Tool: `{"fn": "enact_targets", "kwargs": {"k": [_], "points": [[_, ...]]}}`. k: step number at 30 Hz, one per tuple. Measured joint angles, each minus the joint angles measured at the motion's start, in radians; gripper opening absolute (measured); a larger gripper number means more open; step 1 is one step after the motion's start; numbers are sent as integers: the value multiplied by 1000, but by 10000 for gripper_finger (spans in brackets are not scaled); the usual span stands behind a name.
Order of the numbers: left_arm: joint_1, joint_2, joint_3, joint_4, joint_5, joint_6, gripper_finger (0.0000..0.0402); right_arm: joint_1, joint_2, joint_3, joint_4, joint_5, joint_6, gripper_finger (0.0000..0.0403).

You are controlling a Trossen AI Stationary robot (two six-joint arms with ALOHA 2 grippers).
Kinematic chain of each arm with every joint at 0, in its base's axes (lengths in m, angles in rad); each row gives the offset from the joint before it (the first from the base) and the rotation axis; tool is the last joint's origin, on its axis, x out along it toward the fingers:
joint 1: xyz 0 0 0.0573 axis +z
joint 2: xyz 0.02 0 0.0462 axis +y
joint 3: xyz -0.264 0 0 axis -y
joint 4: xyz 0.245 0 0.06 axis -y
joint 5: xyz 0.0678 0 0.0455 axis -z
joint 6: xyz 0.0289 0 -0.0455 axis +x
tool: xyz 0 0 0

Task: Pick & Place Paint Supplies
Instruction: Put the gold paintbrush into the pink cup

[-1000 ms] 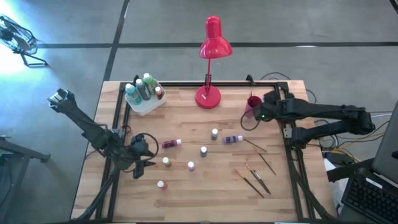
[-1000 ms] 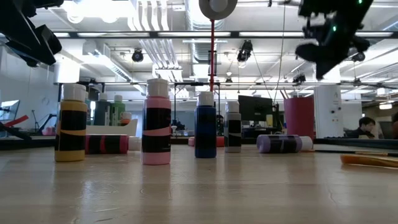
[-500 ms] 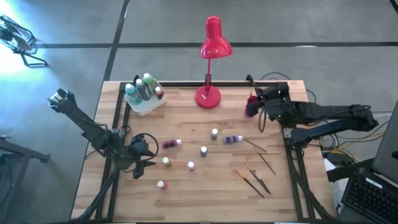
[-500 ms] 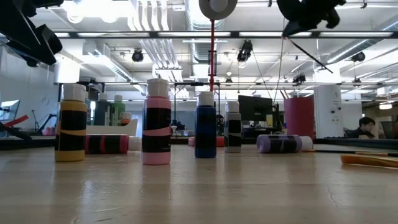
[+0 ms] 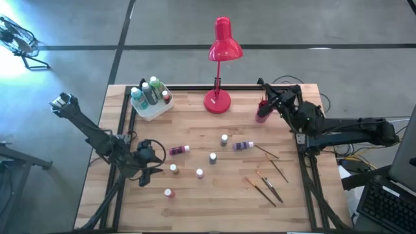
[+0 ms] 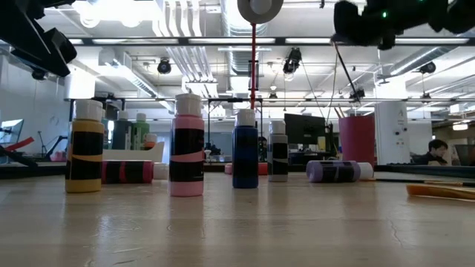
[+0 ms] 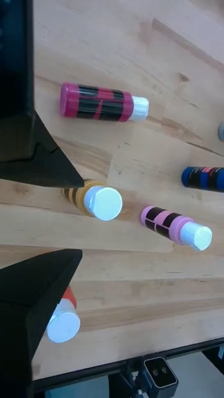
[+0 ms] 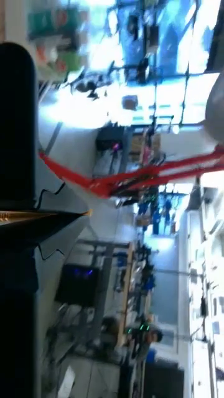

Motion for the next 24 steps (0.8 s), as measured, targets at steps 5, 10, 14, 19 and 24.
{"fn": "enact_targets", "kwargs": {"k": [5,10,14,19,24], "points": [[0,0,0,0,-7,6,177,-75,7,-68,59,-38,27,7],[0,0,0,0,-41,8,177,-123,26,-147,244,-56,13,7],[0,0,0,0,-42,8,177,-159,49,-199,343,-85,19,7],[0,0,0,0,-43,8,177,-180,105,-249,415,-110,54,7],[0,0,0,0,-44,8,177,-181,173,-273,448,-147,92,7]]}}
